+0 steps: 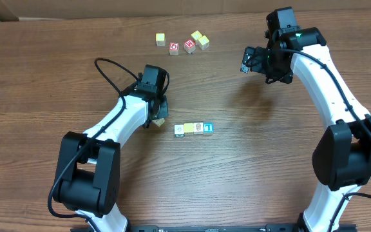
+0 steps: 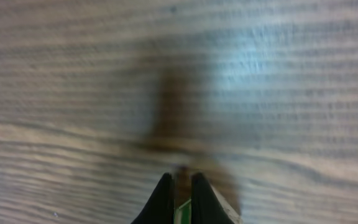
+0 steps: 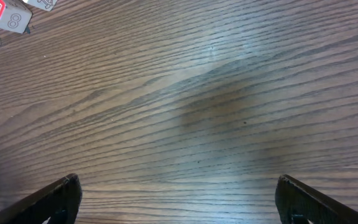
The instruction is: Flip 5 blocks
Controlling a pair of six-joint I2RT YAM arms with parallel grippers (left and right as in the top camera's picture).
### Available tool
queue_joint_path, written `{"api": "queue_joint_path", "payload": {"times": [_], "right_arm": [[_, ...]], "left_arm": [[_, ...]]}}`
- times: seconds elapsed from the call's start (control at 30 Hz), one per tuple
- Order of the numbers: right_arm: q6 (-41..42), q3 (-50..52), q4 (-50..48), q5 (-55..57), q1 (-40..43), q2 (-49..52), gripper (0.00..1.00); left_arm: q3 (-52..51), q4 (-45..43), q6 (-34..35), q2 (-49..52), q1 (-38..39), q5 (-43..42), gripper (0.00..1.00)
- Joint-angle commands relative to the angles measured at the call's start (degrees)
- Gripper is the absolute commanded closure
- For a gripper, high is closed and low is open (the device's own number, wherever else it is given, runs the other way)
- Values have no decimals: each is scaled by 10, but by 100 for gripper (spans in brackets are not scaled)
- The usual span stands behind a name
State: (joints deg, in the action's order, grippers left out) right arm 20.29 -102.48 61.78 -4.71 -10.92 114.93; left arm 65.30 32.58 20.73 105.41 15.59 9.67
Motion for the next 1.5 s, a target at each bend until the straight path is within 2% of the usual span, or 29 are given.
{"api": "queue_joint_path", "payload": {"times": [0.0,0.27,0.63,0.87,1.47], "right_arm": [[-4,-5,-1,-3,0,-2,0],[-4,-5,-1,-3,0,-2,0],[-4,-5,-1,-3,0,-2,0],[-4,-5,-1,-3,0,-2,0],[-4,-5,-1,-3,0,-2,0]], "left_arm": [[8,18,-15,2,-3,-38,96],[8,58,-9,2,-3,-38,96],[10,88,61,-21,-3,-71,96],[10,96,73,-23,-3,-113,96],[10,122,141,-23,-2,-130,96]]}}
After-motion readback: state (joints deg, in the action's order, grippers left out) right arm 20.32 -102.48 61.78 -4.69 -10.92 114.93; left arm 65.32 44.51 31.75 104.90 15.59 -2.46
